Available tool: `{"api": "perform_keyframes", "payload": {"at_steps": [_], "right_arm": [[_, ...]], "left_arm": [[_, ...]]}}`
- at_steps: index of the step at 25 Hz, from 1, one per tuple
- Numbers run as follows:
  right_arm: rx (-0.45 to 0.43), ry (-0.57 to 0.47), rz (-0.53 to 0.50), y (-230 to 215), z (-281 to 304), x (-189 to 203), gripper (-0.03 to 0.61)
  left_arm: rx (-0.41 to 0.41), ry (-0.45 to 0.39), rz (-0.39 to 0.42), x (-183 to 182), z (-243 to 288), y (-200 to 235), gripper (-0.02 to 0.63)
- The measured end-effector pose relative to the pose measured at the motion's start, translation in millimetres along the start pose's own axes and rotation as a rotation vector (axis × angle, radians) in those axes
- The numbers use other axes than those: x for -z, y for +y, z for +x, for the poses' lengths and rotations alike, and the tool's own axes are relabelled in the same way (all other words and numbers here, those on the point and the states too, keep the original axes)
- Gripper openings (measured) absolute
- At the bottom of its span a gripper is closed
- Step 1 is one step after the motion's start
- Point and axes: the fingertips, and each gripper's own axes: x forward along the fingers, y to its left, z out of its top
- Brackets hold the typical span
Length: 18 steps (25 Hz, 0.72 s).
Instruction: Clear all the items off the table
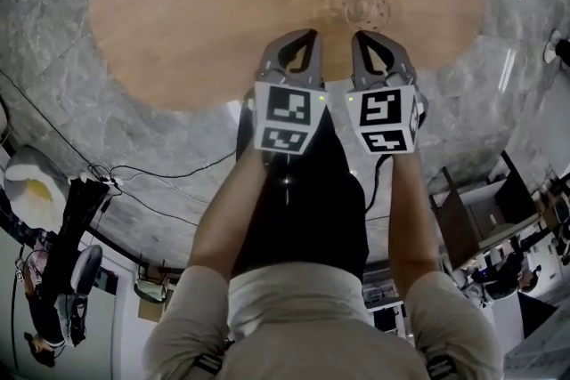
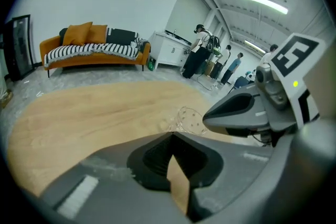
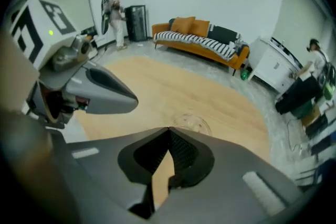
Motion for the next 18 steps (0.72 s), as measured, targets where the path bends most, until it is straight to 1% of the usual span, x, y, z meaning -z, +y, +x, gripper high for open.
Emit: {"api": "perform_keyframes", "payload": {"at_steps": [2,5,7,8,11,15,18], "right_arm": [[-0.010,0.060,-0.080,4.6,13.6,3.6,0.006],[-0.049,0.110,-0.127,13.9,30.3,5.4,0.011],[-0.058,0.140,-0.164,18.1,37.8,7.4,0.066],[-0.060,0.154,-0.184,19.7,41.2,8.3,0.074],[-0.065,0.199,-0.241,21.0,49.9,12.9,0.080],[-0.052,0.275,-0.324,16.9,59.4,22.5,0.080],[-0.053,0.300,-0.347,14.5,67.0,23.5,0.074]], "left_arm": [[-0.004,0.012,-0.028,6.9,2.8,9.6,0.020],[0.003,0.036,-0.088,19.3,6.6,24.3,0.020],[0.000,0.051,-0.117,27.8,8.8,34.4,0.020],[-0.006,0.054,-0.126,30.9,9.6,39.4,0.020],[-0.017,0.058,-0.145,34.5,12.2,46.8,0.020],[-0.007,0.057,-0.142,32.2,13.7,44.0,0.021],[0.003,0.054,-0.149,30.9,14.9,44.3,0.021]]}}
